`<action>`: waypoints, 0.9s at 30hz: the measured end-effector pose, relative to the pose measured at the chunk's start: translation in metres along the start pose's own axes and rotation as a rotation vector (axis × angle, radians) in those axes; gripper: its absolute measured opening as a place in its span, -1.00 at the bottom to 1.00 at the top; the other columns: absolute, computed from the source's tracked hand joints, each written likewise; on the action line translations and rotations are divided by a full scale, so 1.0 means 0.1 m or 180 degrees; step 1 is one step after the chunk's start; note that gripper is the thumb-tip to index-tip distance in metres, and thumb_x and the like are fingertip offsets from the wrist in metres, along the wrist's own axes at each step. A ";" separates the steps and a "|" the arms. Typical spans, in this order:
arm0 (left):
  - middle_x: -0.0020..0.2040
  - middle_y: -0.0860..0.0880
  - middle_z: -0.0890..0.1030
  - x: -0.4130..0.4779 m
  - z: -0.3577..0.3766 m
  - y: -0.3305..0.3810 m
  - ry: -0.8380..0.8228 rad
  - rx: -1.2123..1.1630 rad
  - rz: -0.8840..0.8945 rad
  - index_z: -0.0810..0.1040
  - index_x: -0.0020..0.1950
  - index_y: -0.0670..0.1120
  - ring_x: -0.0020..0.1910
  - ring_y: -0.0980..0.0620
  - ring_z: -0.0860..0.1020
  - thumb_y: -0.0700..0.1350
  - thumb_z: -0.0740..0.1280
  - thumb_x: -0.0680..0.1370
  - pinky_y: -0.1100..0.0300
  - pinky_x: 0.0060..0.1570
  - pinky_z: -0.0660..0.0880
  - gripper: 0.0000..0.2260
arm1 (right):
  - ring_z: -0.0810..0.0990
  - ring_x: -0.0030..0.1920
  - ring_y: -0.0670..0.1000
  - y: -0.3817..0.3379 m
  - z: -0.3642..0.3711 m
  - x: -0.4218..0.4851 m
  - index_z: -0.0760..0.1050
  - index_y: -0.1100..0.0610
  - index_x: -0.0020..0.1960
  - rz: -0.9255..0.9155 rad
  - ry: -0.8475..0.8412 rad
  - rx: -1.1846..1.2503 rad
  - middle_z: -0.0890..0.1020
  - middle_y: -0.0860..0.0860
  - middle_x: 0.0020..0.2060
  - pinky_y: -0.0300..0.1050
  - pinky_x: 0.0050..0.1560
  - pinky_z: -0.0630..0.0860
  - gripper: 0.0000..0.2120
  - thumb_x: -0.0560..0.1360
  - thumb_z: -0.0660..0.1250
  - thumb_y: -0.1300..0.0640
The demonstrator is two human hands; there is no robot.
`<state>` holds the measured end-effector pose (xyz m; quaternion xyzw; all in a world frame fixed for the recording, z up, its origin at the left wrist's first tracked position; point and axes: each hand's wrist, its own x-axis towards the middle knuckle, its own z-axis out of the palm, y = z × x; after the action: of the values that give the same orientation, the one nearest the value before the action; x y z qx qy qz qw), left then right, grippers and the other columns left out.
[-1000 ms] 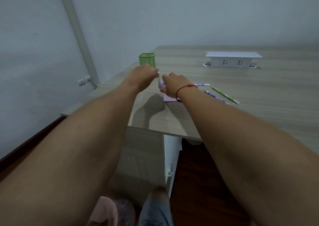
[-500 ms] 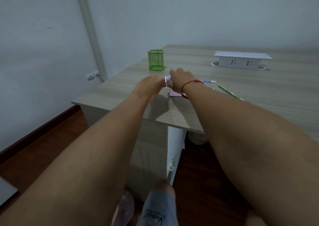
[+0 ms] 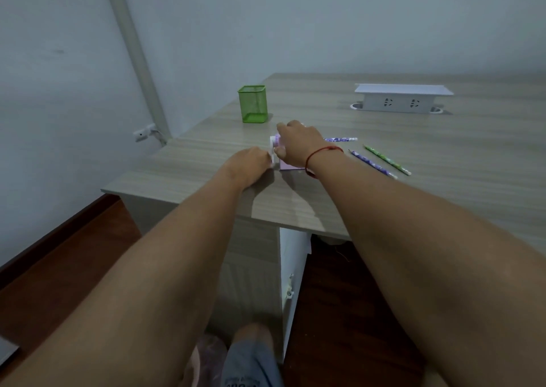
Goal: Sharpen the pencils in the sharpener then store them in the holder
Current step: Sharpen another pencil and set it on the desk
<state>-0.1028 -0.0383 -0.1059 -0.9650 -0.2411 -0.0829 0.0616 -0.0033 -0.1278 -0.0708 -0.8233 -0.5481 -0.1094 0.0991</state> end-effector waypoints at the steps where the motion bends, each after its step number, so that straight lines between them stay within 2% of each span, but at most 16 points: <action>1: 0.05 -0.26 0.61 0.03 0.00 -0.03 -0.0016 0.0010 -0.0007 0.57 0.09 -0.22 0.03 -0.22 0.57 -0.11 0.12 0.63 0.00 0.02 0.46 -0.72 | 0.49 0.25 0.25 0.00 0.00 -0.01 0.35 0.21 0.34 -0.0027 0.0018 -0.0004 0.45 0.20 0.28 0.06 0.22 0.42 -0.60 0.59 0.17 0.02; 6: 0.07 -0.29 0.59 0.17 0.00 -0.08 0.0043 0.0004 -0.0056 0.56 0.11 -0.23 0.07 -0.26 0.55 -0.14 0.13 0.61 -0.02 -0.01 0.43 -0.74 | 0.47 0.27 0.23 0.03 0.01 0.00 0.35 0.20 0.35 -0.0098 0.0045 -0.0039 0.46 0.19 0.29 0.05 0.21 0.42 -0.59 0.58 0.19 0.01; 11: -0.02 -0.23 0.61 0.36 -0.19 -0.20 0.0036 0.0628 0.0287 0.55 0.06 -0.21 -0.03 -0.24 0.59 -0.21 0.20 0.56 0.04 -0.17 0.43 -0.82 | 0.49 0.24 0.20 0.03 -0.02 0.00 0.36 0.18 0.34 -0.0113 0.0059 -0.0104 0.46 0.16 0.28 0.05 0.18 0.44 -0.60 0.58 0.19 0.01; 14: -0.02 -0.25 0.62 0.45 -0.34 -0.24 0.0181 0.0717 0.0435 0.59 0.04 -0.20 -0.02 -0.25 0.60 -0.25 0.23 0.54 0.04 -0.16 0.47 -0.83 | 0.50 0.24 0.21 0.04 -0.06 0.00 0.35 0.16 0.35 -0.0109 -0.0027 -0.0153 0.46 0.16 0.29 0.05 0.16 0.44 -0.61 0.60 0.16 -0.01; 17: 0.01 -0.29 0.61 0.50 -0.48 -0.25 0.0312 0.0771 0.0529 0.59 0.04 -0.24 -0.01 -0.27 0.59 -0.20 0.20 0.59 0.00 -0.13 0.47 -0.80 | 0.49 0.25 0.21 0.03 -0.08 0.01 0.34 0.15 0.36 -0.0055 -0.0054 -0.0156 0.45 0.16 0.30 0.04 0.16 0.43 -0.62 0.61 0.15 0.01; 27: 0.00 -0.25 0.61 0.31 -0.65 -0.16 0.0693 0.0950 0.0507 0.56 0.12 -0.16 0.00 -0.28 0.59 -0.22 0.17 0.61 -0.06 -0.11 0.52 -0.80 | 0.47 0.30 0.22 0.00 -0.13 -0.01 0.31 0.16 0.41 0.0161 -0.0150 -0.0105 0.42 0.17 0.34 0.04 0.22 0.41 -0.56 0.60 0.18 -0.03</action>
<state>-0.0920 -0.0205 -0.0353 -0.9465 -0.1655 -0.1450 0.2361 -0.0043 -0.1328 -0.0585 -0.8407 -0.5275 -0.0964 0.0753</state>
